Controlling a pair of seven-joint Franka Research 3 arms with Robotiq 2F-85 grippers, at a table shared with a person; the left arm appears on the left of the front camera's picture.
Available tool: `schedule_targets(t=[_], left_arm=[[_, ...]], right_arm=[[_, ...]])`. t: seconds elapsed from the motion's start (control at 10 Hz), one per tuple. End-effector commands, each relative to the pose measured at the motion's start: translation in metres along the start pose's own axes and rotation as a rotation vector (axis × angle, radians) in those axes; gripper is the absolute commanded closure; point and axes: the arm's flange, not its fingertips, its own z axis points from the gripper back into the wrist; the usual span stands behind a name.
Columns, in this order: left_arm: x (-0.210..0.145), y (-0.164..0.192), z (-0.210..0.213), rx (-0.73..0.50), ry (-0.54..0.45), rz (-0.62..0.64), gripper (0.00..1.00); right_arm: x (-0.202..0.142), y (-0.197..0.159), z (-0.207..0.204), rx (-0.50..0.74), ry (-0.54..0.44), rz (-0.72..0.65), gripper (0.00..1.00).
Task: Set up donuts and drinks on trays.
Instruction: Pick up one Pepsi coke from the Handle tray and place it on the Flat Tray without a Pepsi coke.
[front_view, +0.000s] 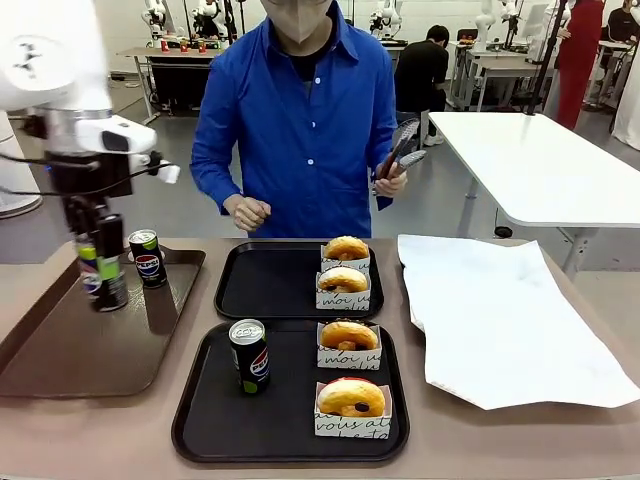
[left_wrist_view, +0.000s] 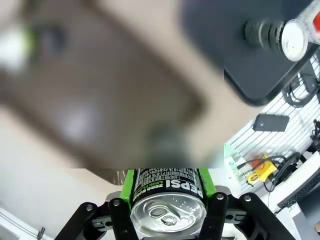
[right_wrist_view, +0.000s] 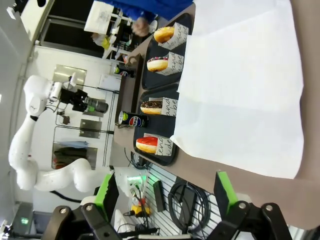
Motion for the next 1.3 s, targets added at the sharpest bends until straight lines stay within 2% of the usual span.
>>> schedule_targets(t=[0.0, 0.1, 0.3, 0.5, 0.7, 1.2], left_arm=[[0.044, 0.001, 0.019, 0.004, -0.067, -0.009, 0.42], [0.07, -0.005, 0.02, -0.011, -0.11, -0.01, 0.42], [0.129, -0.011, 0.014, 0.085, -0.164, 0.013, 0.42], [0.181, -0.011, -0.008, 0.11, -0.206, 0.038, 0.42], [0.21, -0.01, -0.032, 0.194, -0.233, 0.107, 0.42], [0.248, 0.002, -0.07, 0.132, -0.15, 0.091, 0.42]], right_arm=[[0.0, 0.0, 0.0, 0.01, -0.001, 0.006, 0.0], [0.0, 0.0, 0.0, 0.01, -0.001, 0.006, 0.0], [0.0, 0.0, 0.0, 0.01, -0.001, 0.006, 0.0], [0.0, 0.0, 0.0, 0.01, -0.001, 0.006, 0.0], [0.0, 0.0, 0.0, 0.01, -0.001, 0.006, 0.0], [0.0, 0.0, 0.0, 0.01, -0.001, 0.006, 0.0]])
